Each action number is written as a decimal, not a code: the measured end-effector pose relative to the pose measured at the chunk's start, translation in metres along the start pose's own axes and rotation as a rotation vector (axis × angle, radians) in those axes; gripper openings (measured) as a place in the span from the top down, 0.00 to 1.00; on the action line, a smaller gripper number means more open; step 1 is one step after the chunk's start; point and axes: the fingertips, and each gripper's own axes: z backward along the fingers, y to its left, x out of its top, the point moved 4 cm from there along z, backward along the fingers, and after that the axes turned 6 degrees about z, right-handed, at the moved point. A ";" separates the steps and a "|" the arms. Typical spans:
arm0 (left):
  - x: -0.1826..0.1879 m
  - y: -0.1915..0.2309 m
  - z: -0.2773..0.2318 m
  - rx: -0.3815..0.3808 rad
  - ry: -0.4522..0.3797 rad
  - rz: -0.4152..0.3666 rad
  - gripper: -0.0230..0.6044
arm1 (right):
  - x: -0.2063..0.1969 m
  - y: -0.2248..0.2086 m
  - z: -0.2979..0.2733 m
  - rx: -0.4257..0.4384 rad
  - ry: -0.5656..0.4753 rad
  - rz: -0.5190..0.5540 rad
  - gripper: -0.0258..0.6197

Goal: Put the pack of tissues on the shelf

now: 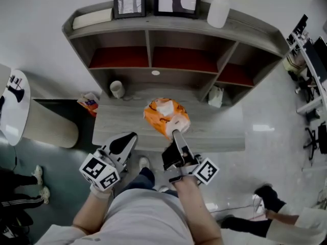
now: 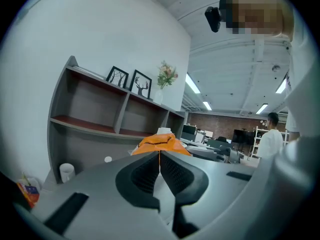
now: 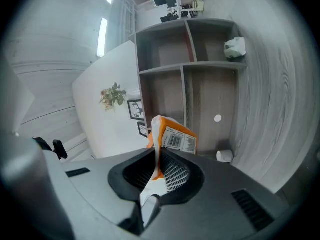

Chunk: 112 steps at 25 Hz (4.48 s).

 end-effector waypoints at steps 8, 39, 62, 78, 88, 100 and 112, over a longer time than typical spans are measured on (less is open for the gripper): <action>0.039 0.068 -0.025 -0.047 -0.008 0.002 0.94 | 0.003 -0.002 -0.081 0.015 -0.033 0.023 0.90; 0.085 0.114 -0.102 -0.191 -0.002 -0.019 0.94 | 0.071 0.024 -0.148 0.079 -0.181 0.090 0.90; 0.083 0.115 -0.100 0.085 -0.032 -0.002 0.94 | 0.115 -0.068 -0.207 -0.061 -0.039 0.101 0.90; 0.076 0.115 -0.093 0.145 -0.026 0.008 0.94 | 0.125 -0.100 -0.216 -0.118 -0.060 0.071 0.85; 0.076 0.116 -0.094 0.134 -0.027 0.008 0.94 | 0.126 -0.100 -0.221 -0.096 -0.047 0.061 0.68; 0.077 0.113 -0.097 0.106 -0.027 0.003 0.94 | 0.125 -0.102 -0.213 -0.108 -0.058 0.037 0.57; 0.076 0.101 -0.112 0.028 -0.009 -0.005 0.94 | 0.139 -0.086 -0.186 -0.123 -0.085 0.104 0.56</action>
